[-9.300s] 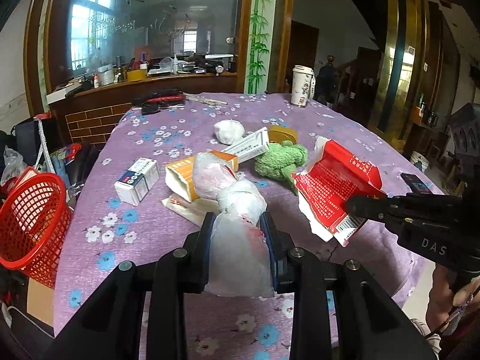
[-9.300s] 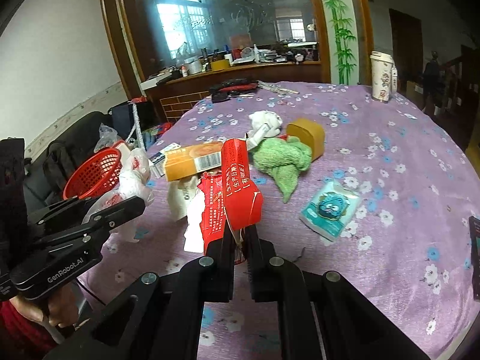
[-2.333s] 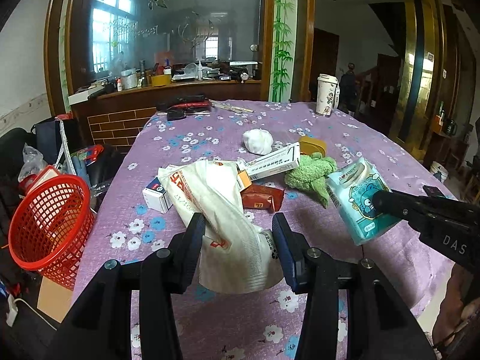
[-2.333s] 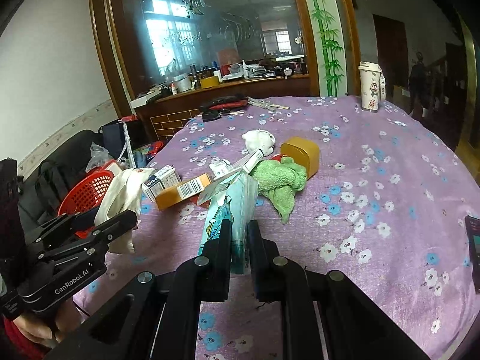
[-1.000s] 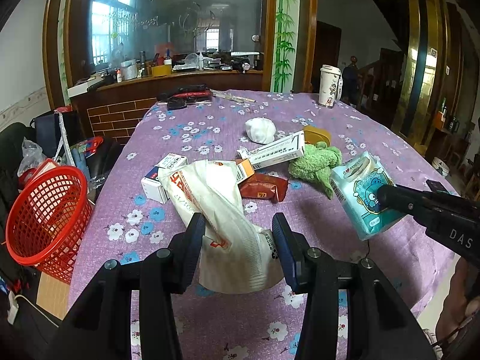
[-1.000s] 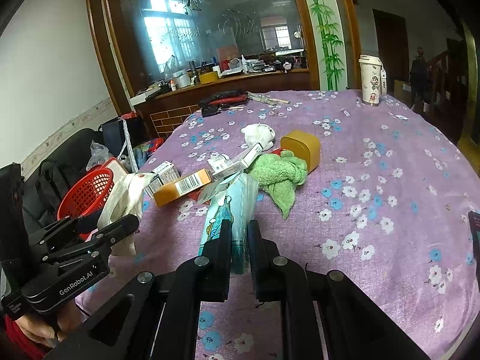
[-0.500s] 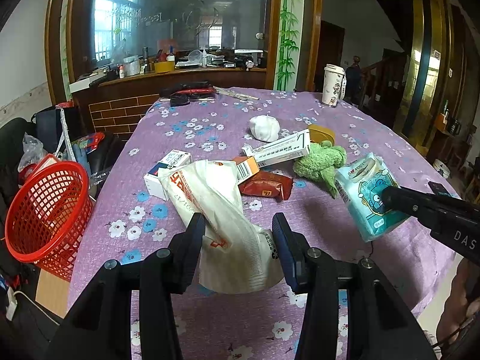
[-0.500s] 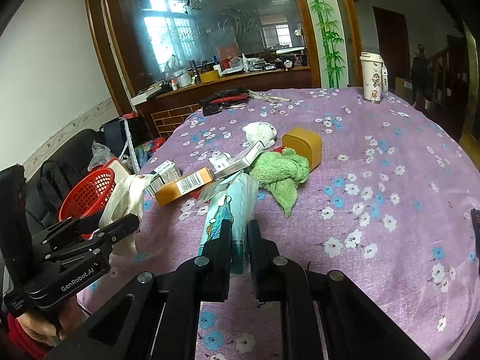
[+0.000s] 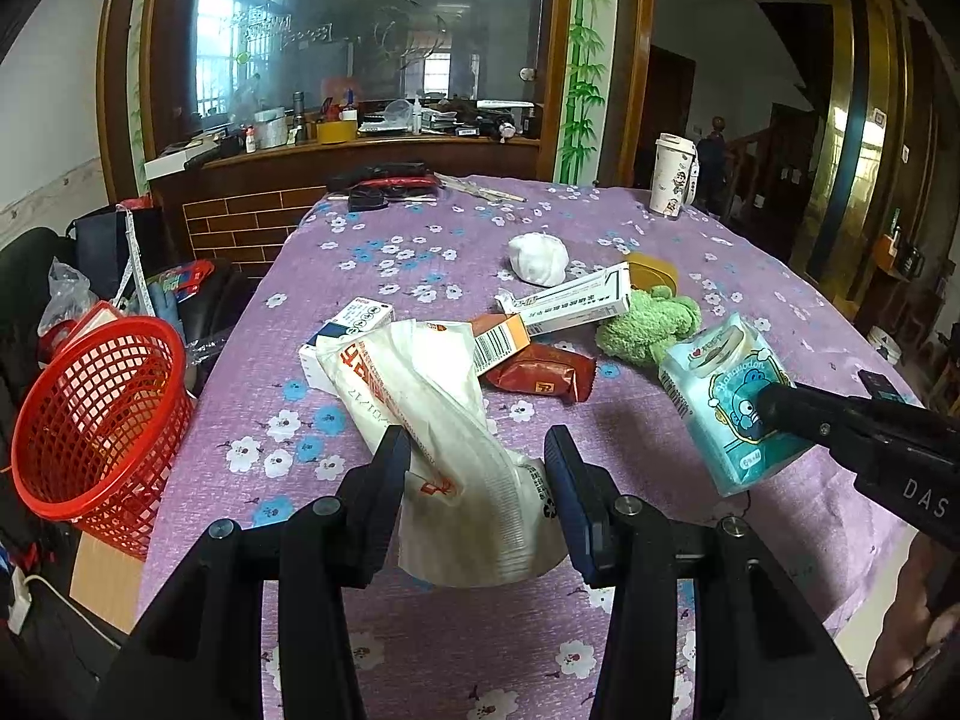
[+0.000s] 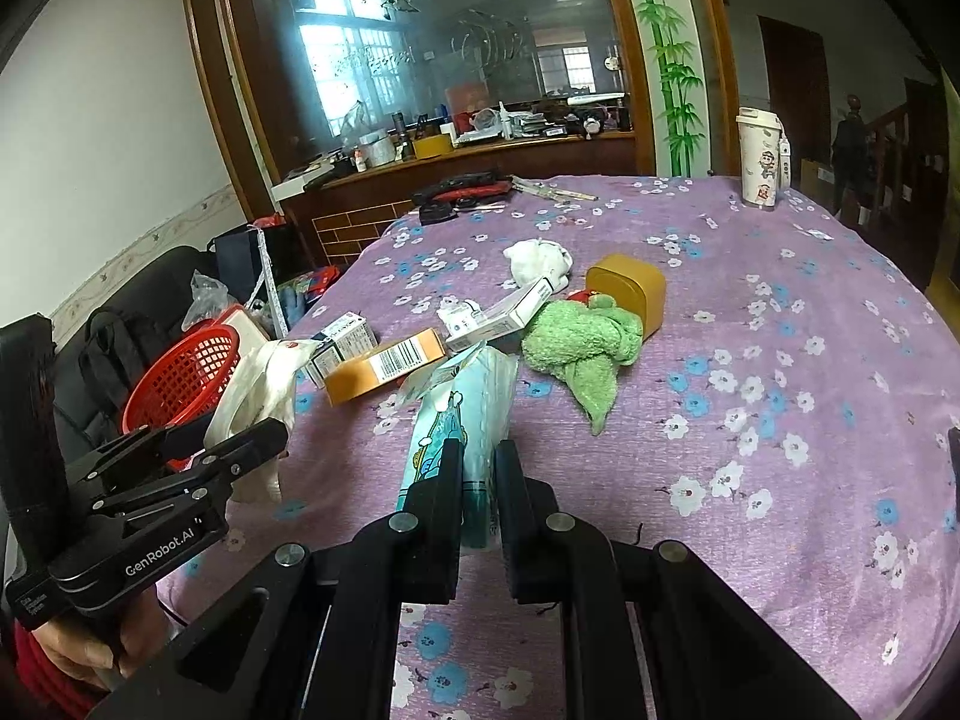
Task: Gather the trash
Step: 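Hold the paper bag in the left tool while the right tool holds the tissue pack, then carry both items to the red basket and open both tools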
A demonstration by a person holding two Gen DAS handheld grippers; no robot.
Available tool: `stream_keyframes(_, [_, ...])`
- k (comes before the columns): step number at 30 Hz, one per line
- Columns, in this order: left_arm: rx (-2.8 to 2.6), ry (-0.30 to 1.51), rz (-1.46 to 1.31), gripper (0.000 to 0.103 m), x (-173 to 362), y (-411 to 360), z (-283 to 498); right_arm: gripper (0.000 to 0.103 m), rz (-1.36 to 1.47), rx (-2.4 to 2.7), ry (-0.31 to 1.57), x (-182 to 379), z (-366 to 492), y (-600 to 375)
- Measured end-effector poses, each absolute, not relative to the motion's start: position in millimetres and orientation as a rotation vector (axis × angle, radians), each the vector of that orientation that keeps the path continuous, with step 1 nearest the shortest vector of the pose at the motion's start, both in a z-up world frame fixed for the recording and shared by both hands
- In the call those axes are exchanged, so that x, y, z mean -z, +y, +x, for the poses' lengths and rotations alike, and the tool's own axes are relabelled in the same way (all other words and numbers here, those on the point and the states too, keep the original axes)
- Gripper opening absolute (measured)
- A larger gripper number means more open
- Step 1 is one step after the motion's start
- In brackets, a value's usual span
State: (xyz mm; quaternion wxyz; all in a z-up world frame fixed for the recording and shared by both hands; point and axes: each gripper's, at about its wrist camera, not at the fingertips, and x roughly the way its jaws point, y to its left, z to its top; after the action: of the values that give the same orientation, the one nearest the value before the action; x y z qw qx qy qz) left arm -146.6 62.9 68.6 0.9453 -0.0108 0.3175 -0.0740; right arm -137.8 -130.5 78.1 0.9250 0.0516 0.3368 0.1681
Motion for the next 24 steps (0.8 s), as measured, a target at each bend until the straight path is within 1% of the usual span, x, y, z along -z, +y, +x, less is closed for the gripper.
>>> stream_keyframes(24, [0.109, 0.603, -0.065, 0.045, -87, 95, -154, 0.012, 0.068, -0.421, 0.708, -86, -125, -93])
